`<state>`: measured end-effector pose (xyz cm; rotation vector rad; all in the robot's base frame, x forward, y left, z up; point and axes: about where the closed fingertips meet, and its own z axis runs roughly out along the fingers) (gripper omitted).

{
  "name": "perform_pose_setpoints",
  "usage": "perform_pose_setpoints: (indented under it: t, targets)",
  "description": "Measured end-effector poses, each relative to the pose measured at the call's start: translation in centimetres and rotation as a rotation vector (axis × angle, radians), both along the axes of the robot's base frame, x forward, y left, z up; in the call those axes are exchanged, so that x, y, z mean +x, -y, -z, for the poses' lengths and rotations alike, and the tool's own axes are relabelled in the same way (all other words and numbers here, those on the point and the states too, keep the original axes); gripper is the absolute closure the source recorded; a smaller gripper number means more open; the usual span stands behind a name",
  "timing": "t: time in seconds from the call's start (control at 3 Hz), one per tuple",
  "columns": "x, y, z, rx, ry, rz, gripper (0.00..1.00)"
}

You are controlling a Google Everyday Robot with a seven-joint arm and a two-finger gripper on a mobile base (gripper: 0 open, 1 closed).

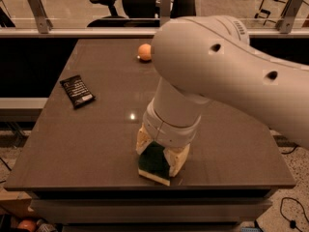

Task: Move sponge near orange

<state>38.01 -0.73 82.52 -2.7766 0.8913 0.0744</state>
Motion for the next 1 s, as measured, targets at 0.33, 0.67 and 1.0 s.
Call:
perform_pose_setpoints:
  t: [0.33,0.67,1.0]
  targets:
    - [0.0,0.0,-0.3,0.0,0.0,0.0,0.88]
    - [-0.05,-0.05,-0.38,0.0,0.002,-0.001,1.0]
    - [-0.05,-0.05,-0.38,0.0,0.003,-0.001,1.0]
